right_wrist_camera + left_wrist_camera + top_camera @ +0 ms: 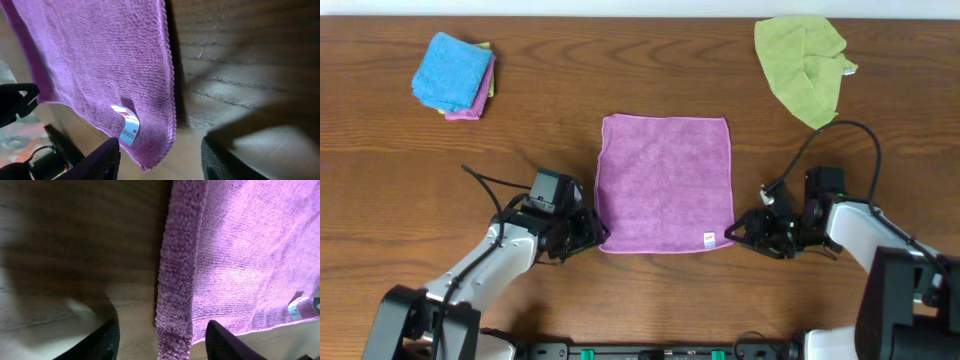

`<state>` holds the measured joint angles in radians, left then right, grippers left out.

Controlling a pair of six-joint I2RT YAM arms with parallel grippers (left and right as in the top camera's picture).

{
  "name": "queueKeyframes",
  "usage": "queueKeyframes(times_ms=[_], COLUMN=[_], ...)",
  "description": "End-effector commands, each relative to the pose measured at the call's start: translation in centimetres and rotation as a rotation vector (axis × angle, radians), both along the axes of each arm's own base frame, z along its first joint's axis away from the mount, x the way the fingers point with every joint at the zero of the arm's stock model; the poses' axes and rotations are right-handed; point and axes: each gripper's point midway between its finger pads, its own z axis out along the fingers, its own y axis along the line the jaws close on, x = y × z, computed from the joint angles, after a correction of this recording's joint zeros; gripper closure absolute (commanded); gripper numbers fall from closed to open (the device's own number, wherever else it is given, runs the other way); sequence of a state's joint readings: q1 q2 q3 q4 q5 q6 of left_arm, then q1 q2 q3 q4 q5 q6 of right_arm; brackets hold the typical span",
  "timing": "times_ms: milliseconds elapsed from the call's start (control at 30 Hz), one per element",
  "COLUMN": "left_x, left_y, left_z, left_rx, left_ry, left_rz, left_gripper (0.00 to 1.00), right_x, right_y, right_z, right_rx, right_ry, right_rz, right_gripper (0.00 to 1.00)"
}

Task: Fold the cloth
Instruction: 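Lift the near edge with both grippers and fold it toward the far edge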

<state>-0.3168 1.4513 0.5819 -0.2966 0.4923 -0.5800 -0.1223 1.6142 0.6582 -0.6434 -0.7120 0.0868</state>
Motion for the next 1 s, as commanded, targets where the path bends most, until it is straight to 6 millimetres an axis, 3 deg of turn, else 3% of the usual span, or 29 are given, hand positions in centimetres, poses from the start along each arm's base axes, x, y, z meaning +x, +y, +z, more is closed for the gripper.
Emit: queueKeyframes(times_ms=[0, 233, 433, 733, 967], left_x=[-0.1, 0.1, 0.0, -0.1, -0.1], left_y=[-0.3, -0.4, -0.5, -0.8, -0.8], left_z=[-0.1, -0.1, 0.0, 0.1, 0.2], left_rx=[-0.024, -0.027, -0.036, -0.054, -0.06], left_ry=[0.014, 0.006, 0.017, 0.025, 0.03], left_rz=[0.003, 0.004, 0.014, 0.01, 0.015], left_gripper=[0.44, 0.45, 0.55, 0.78, 0.87], right_x=[-0.5, -0.2, -0.3, -0.7, -1.3], right_y=[0.4, 0.9, 0.9, 1.0, 1.0], right_z=[-0.7, -1.5, -1.7, -1.7, -1.6], right_rx=[-0.003, -0.002, -0.002, 0.0, 0.003], right_ry=[0.022, 0.036, 0.041, 0.063, 0.095], right_rz=[0.015, 0.017, 0.017, 0.017, 0.017], right_gripper=[0.48, 0.51, 0.53, 0.73, 0.96])
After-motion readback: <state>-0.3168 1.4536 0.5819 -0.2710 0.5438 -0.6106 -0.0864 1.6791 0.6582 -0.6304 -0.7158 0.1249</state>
